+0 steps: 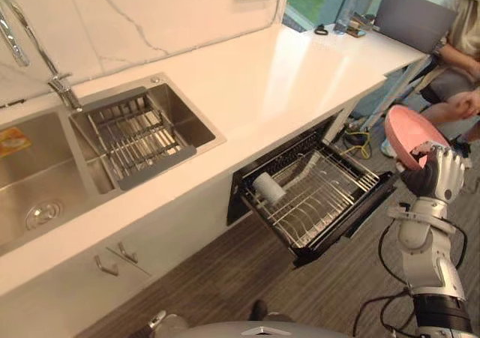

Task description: Walk over to the sink, pick up the cup, carry it to the dishwasher, place the cup inside the dishwasher, then close the dishwasher door

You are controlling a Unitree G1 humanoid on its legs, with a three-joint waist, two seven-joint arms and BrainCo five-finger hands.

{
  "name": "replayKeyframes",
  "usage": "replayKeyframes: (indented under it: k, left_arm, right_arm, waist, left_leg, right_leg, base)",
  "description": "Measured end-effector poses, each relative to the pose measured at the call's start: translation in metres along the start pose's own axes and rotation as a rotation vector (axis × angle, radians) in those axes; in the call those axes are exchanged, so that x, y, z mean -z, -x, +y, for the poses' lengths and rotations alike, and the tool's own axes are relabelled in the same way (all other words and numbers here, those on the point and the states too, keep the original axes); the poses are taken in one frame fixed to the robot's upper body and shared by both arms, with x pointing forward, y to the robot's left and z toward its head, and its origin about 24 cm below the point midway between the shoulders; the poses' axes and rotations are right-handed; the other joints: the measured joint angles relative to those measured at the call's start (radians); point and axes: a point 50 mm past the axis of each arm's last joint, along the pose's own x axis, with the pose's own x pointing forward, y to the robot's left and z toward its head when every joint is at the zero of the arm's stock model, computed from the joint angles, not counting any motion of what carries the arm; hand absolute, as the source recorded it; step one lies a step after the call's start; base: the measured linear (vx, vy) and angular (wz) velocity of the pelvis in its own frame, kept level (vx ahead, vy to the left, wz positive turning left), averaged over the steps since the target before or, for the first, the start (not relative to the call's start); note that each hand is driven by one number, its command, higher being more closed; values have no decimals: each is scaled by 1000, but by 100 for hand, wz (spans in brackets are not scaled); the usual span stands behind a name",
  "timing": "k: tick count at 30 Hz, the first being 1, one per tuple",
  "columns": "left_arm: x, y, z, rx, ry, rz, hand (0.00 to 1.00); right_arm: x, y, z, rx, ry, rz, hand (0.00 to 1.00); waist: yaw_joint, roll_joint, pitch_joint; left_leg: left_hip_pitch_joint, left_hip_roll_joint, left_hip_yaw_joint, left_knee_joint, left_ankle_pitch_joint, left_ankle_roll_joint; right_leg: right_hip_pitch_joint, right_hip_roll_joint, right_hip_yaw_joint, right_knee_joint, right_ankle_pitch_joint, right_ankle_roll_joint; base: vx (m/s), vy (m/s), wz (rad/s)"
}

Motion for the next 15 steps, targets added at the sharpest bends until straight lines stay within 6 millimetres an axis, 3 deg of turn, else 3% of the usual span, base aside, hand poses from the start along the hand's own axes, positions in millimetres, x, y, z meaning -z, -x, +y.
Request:
replayKeyframes:
  k: [11,15]
  left_arm:
    - [-14,0,-6,19,0,-75,0]
    - [-23,1,-6,25,-3,-111,0]
  right_arm:
    - [11,20,29,-77,-39,205,100]
    - [14,13,36,-75,-32,253,100]
  waist:
    - [19,27,92]
    - [31,28,130]
  left_leg:
    - [-25,-129,-90,-133,81,55]
    - [-62,-151,-112,-133,93,75]
  right_leg:
    - [-8,-82,-75,-30,36,32]
    - [-39,-96,-76,-28,52,38]
  base:
    - [-46,51,28]
    - [8,54,8]
